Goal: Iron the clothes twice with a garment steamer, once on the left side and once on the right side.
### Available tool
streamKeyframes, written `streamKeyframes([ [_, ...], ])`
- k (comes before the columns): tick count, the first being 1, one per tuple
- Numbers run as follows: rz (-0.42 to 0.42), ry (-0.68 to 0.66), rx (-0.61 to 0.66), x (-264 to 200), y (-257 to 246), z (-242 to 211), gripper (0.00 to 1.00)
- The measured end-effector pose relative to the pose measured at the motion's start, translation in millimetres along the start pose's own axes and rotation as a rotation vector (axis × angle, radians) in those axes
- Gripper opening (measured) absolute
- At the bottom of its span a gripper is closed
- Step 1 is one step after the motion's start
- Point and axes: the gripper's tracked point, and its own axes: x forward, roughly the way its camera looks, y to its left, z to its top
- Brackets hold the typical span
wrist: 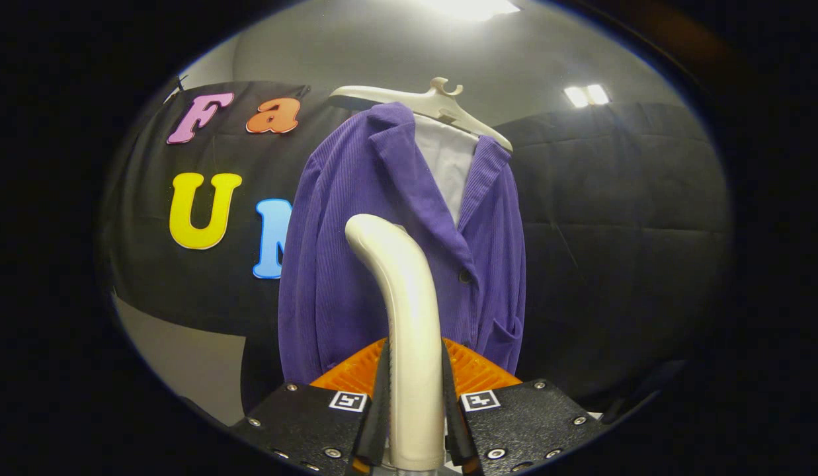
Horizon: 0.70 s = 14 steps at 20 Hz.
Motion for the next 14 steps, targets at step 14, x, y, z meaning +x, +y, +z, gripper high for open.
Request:
streamKeyframes([
  [14,0.036,0.251,-0.025,-62.8,-6.7,-153.1,0.37],
])
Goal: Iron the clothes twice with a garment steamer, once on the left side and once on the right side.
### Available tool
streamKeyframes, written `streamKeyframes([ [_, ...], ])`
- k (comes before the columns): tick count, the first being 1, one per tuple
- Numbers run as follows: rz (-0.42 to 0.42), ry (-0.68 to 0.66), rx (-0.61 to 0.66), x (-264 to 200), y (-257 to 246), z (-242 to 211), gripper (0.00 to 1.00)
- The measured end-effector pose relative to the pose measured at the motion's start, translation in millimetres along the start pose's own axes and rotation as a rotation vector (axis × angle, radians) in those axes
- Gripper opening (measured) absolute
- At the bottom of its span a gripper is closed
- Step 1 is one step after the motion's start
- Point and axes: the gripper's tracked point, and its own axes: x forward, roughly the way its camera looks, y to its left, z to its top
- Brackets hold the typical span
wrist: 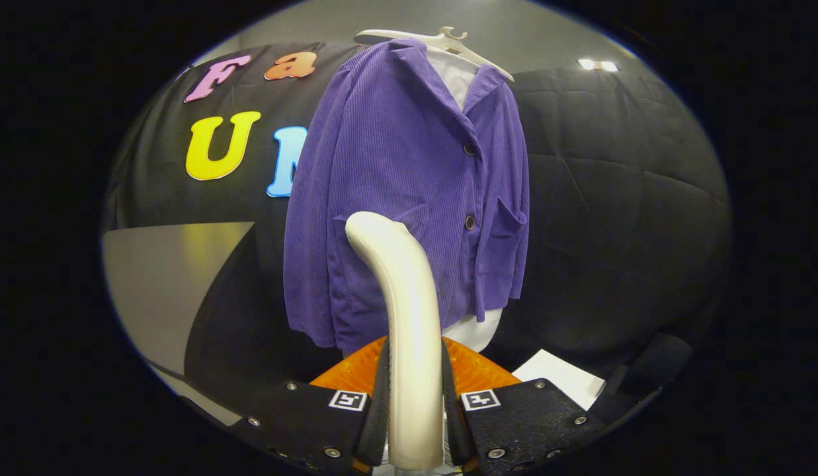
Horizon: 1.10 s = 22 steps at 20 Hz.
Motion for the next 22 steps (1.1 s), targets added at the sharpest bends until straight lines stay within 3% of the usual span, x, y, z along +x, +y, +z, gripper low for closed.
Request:
streamKeyframes([
  [5,0.005,-0.003,-0.012,-34.3,-9.0,-10.5,0.37],
  [10,0.022,-0.076,-0.023,-78.3,-10.2,18.0,0.37],
  [16,0.009,-0.213,0.01,-122.2,-27.9,84.8,0.37],
  [22,-0.047,-0.349,0.075,-136.1,-60.2,167.5,0.37],
])
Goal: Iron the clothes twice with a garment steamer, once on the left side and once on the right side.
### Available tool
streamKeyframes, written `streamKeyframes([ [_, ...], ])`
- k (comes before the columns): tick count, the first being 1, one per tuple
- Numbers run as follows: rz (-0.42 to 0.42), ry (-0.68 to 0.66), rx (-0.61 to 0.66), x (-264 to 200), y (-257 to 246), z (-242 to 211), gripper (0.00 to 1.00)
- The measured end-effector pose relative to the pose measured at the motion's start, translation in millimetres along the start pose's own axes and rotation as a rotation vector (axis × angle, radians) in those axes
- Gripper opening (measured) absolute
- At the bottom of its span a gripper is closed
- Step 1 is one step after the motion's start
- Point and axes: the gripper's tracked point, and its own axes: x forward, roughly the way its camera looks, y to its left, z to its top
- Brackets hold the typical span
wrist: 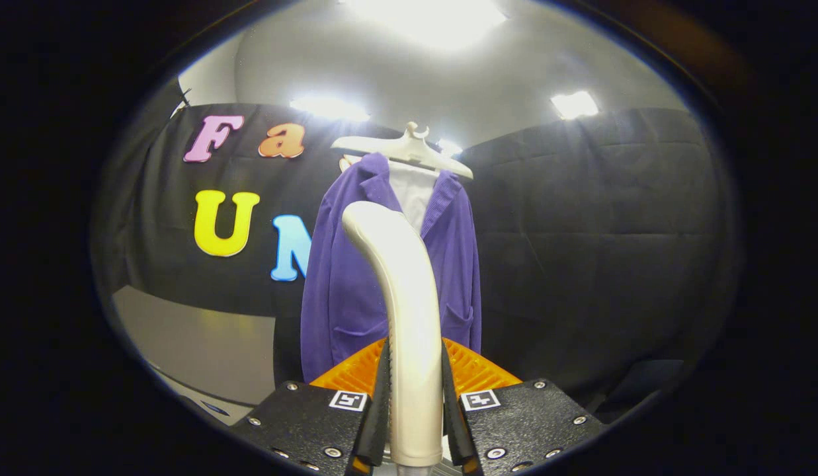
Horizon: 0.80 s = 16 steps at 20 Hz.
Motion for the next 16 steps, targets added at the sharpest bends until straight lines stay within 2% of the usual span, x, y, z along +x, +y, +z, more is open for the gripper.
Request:
streamKeyframes([
  [8,-0.12,-0.15,0.042,51.4,-42.1,80.6,0.37],
  [16,-0.212,-0.168,0.038,125.6,-73.8,98.0,0.37],
])
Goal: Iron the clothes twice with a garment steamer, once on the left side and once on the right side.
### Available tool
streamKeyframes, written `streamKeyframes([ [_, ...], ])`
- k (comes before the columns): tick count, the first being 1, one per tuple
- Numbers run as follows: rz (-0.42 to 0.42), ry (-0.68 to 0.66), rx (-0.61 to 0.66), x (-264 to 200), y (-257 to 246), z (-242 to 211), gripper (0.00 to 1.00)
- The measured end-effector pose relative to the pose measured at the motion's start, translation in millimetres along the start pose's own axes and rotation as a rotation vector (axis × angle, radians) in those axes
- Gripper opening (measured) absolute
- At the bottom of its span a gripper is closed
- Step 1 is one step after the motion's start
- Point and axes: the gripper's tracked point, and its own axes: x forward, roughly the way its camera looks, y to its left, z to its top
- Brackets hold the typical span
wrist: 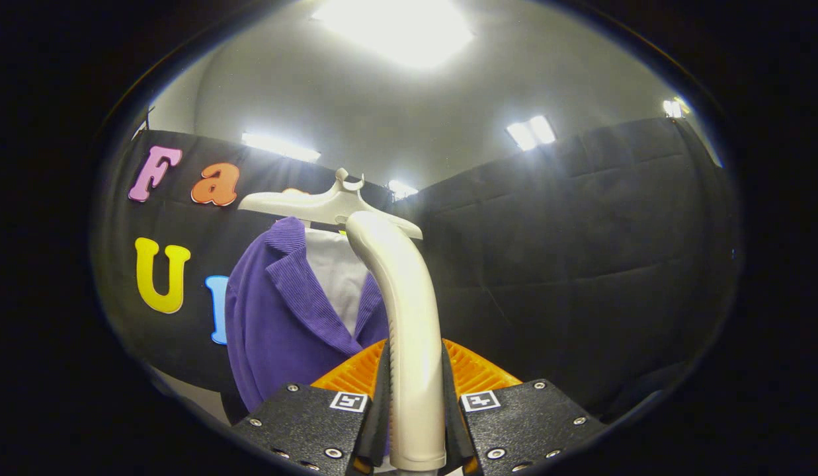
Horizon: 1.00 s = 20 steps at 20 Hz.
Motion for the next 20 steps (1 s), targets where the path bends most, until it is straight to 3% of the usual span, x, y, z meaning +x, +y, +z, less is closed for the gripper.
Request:
streamKeyframes([
  [4,-0.048,0.001,0.008,43.3,-2.1,-6.5,0.37],
  [9,-0.047,0.028,-0.001,81.2,5.3,-33.8,0.37],
  [20,-0.024,0.177,-0.091,79.3,20.7,-128.8,0.37],
])
